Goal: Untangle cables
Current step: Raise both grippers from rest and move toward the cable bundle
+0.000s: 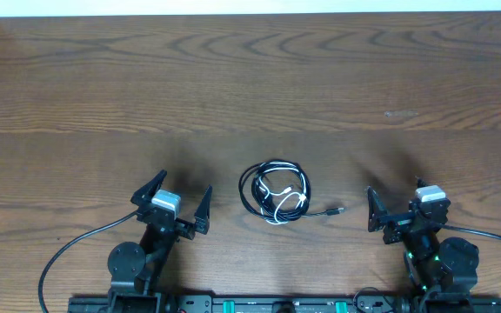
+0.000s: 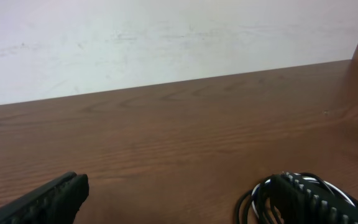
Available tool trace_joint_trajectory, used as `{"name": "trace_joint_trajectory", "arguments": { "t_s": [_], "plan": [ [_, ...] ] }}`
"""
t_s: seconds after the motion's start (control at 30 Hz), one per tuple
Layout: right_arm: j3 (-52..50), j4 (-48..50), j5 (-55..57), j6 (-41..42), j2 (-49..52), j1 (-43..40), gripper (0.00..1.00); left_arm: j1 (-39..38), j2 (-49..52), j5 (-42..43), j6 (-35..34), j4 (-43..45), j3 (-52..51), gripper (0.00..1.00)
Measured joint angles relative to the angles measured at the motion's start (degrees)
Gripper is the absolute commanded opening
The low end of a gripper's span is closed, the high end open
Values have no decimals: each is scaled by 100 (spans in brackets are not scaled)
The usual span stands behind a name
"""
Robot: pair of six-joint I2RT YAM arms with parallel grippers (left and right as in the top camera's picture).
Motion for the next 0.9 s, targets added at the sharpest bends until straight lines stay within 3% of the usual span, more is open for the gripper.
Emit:
{"name": "trace_joint_trajectory", "arguments": {
  "t_s": [0.33,0.9],
  "plan": [
    [0,0,0,0,0,0,99,74,4,-748,0,-122,28,98],
    [0,0,0,2,0,0,99,74,4,-793,0,-125,28,98]
  ]
}}
